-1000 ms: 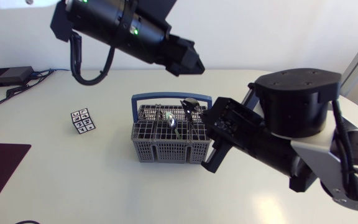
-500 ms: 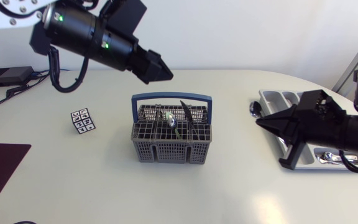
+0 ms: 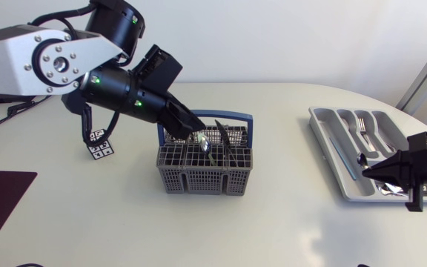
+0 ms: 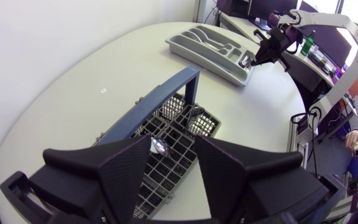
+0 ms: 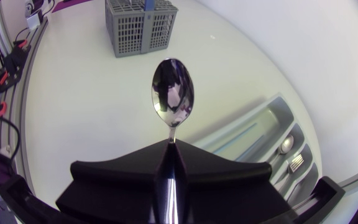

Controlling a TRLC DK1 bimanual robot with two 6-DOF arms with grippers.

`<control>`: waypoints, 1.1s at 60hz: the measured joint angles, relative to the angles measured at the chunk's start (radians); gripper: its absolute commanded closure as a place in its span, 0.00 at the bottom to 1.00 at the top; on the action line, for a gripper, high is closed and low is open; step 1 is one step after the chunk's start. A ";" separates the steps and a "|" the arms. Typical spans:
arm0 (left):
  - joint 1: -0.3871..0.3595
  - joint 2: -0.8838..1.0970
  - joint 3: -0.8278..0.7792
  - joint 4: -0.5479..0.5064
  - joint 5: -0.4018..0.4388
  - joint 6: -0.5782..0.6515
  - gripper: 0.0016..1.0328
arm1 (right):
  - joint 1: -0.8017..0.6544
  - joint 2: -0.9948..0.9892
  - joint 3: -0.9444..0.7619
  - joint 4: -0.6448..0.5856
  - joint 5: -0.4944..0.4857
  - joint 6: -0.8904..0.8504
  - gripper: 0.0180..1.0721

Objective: Transfer all utensils from the basket to the drawer tray.

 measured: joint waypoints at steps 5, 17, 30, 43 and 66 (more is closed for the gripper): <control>-0.003 0.000 -0.020 0.023 0.000 0.000 0.50 | -0.066 0.110 0.103 -0.066 0.037 -0.119 0.94; -0.030 0.000 -0.095 0.091 0.000 0.006 0.50 | -0.175 0.360 0.337 -0.140 0.193 -0.322 0.91; -0.044 0.000 -0.156 0.190 0.011 0.008 0.50 | -0.197 0.461 0.396 -0.067 0.282 -0.358 0.88; -0.084 0.000 -0.217 0.305 0.019 0.008 0.50 | -0.194 0.483 0.397 -0.016 0.349 -0.368 0.39; -0.101 0.034 -0.303 0.512 0.019 0.009 0.49 | -0.194 0.378 0.267 0.018 0.299 -0.368 0.17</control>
